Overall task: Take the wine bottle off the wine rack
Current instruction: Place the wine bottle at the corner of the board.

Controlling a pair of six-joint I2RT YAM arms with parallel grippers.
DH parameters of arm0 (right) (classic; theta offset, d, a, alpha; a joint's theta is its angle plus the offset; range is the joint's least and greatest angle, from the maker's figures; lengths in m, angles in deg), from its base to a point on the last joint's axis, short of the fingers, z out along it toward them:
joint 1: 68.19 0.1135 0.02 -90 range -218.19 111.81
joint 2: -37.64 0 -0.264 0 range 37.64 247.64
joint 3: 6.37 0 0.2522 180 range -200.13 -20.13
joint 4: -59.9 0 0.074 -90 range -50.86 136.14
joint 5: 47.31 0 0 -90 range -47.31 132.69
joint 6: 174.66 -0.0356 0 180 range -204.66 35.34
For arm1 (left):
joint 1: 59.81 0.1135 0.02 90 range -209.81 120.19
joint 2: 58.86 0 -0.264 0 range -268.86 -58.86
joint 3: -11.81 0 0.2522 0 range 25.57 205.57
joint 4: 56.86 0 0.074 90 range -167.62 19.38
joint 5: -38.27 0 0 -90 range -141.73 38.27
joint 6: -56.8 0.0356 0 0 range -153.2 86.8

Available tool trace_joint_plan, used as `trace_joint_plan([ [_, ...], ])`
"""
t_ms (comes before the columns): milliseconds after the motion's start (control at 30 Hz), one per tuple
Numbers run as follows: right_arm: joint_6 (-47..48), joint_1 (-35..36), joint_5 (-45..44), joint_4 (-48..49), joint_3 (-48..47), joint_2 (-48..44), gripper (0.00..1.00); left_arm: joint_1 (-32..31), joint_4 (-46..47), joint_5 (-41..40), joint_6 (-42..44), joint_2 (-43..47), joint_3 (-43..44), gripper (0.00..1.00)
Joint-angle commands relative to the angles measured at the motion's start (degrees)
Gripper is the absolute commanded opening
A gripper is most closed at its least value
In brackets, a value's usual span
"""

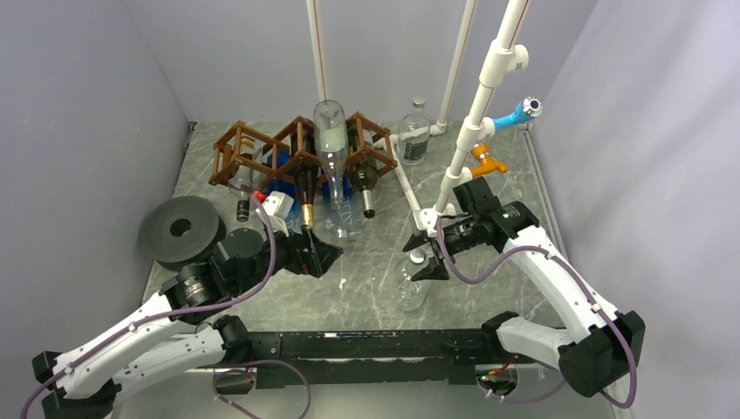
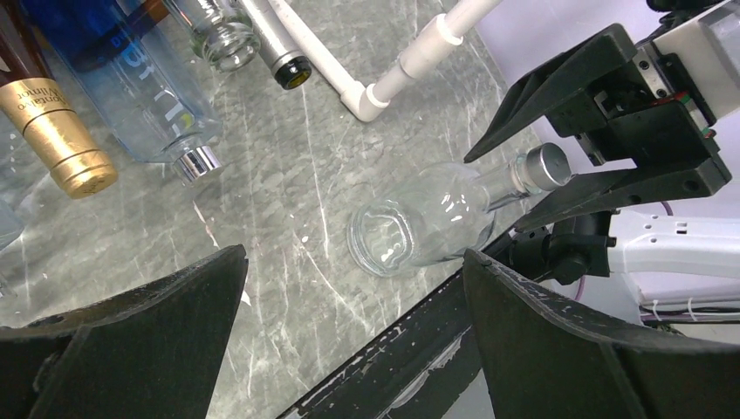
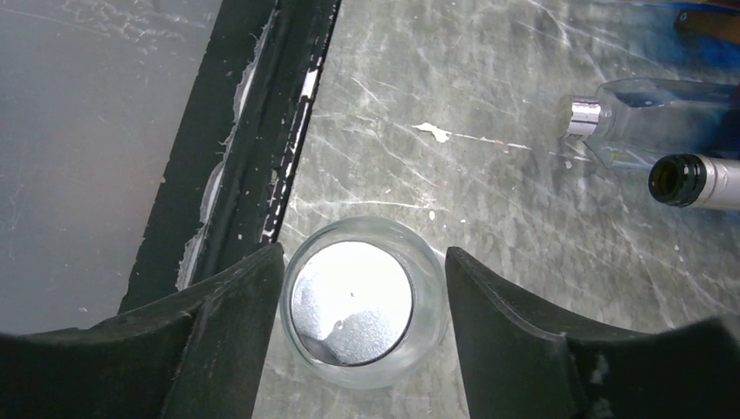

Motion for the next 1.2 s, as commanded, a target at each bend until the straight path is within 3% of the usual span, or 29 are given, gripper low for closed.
trace_joint_plan([
  [0, -0.54, 0.23, -0.27, 2.51, 1.39, -1.31, 0.67, 0.16, 0.53, -1.42, 1.18, 1.39, 0.3, 1.0],
  [200, 0.25, 0.15, -0.04, 1.68, 2.18, -2.06, 0.45, 0.16, 0.33, -1.76, 1.53, 1.99, -0.2, 0.99],
  [400, 3.04, -2.59, 2.93, -3.07, 0.82, -4.29, 0.08, 0.16, -0.15, -1.49, 2.3, 2.95, -0.37, 0.99],
  [467, 5.02, -4.6, 4.31, -6.08, -0.07, -5.39, 0.01, 0.16, -0.36, -1.7, 2.7, 3.25, -0.45, 0.99],
  [800, 9.9, -17.55, 3.27, -18.52, -4.41, -9.54, 0.0, 0.11, -1.09, -2.79, 7.66, 2.68, 1.28, 0.98],
  [1167, 2.93, -33.33, -0.57, -14.91, -5.55, -12.39, 0.0, 1.78, -1.72, -6.87, 23.82, -3.43, 8.24, 0.99],
])
